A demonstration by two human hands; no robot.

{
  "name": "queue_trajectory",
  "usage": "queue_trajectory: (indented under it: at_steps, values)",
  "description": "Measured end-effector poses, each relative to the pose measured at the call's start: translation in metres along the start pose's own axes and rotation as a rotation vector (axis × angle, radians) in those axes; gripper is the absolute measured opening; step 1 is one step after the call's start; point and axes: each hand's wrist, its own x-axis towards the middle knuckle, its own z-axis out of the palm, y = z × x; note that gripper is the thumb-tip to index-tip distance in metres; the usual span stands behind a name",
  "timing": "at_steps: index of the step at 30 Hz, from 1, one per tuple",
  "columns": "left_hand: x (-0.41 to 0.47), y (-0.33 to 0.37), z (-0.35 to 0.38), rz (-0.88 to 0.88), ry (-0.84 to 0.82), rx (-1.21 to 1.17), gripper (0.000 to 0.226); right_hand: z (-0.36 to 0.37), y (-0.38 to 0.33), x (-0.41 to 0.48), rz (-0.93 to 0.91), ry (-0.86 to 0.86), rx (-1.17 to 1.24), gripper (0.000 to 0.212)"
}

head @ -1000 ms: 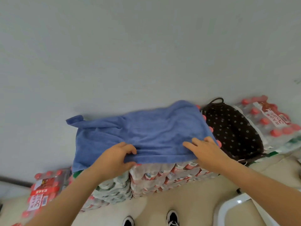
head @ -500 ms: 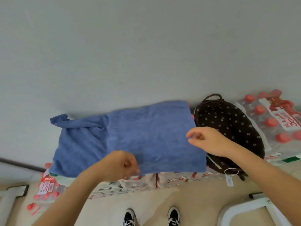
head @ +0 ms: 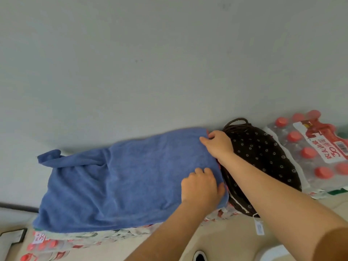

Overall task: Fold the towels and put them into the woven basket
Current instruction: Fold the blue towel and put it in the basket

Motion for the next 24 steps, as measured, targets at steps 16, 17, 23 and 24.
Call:
queue_trajectory:
  at_steps: [16, 17, 23, 24]
  values:
    - [0.009, 0.03, 0.005, 0.177, -0.038, -0.244, 0.024, -0.019, 0.037, 0.026, 0.01, -0.016, 0.045, 0.028]
    - [0.006, 0.028, 0.009, 0.164, -0.031, -0.276, 0.02, -0.021, 0.041, 0.026, 0.017, -0.009, 0.054, 0.027]
    - [-0.029, -0.034, 0.017, 0.166, 0.057, -0.201, 0.019, -0.021, 0.036, 0.007, -0.167, -0.013, -0.271, 0.044]
    - [-0.033, -0.046, 0.016, 0.136, 0.057, -0.198, 0.024, -0.019, 0.031, 0.001, -0.243, 0.027, -0.36, 0.047]
